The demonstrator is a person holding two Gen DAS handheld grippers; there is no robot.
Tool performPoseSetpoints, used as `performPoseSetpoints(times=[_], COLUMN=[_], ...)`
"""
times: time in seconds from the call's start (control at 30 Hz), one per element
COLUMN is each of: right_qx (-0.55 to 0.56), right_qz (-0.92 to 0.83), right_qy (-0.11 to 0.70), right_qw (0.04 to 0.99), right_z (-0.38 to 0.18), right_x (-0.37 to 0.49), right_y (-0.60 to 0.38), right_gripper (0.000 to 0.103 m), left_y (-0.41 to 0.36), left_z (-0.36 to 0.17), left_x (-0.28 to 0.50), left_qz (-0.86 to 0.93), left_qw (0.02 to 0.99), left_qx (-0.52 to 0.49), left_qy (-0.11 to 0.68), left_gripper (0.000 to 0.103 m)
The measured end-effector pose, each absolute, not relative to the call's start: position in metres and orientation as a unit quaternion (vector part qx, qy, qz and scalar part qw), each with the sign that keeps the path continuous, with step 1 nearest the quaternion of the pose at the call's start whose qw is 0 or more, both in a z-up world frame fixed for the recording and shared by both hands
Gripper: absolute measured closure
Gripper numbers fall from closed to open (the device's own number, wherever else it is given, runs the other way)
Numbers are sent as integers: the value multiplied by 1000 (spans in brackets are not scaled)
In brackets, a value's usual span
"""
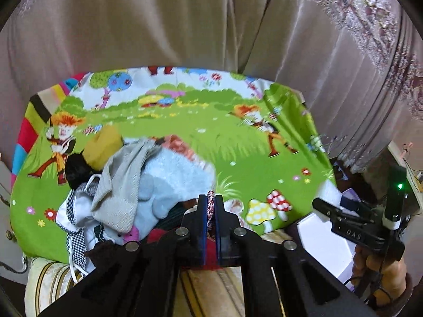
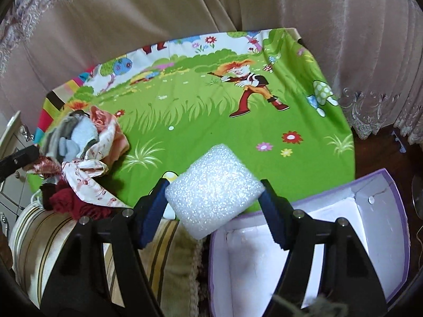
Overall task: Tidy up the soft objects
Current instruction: 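Carry both items over the purple-rimmed white box and open both tools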
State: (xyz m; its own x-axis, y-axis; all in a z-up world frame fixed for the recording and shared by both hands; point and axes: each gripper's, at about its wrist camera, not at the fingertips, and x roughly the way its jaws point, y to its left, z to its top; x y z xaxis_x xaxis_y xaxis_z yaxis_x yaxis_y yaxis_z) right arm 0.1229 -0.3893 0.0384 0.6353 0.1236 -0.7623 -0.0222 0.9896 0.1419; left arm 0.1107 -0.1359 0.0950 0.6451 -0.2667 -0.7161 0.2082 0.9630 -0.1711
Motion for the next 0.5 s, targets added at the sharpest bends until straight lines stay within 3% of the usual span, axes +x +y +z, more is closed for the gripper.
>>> performPoseSetpoints(times=[0.5], right_qx=[82], right_qz=[2], right_qy=[406], right_qw=[910], right_z=[54], right_x=[51], right_y=[-445], right_gripper=[31], left_y=[-222], left_z=[141], left_x=[68], left_qz=[-238], left_qw=[900], left_qx=[-22], left_qy=[365], left_gripper=[98])
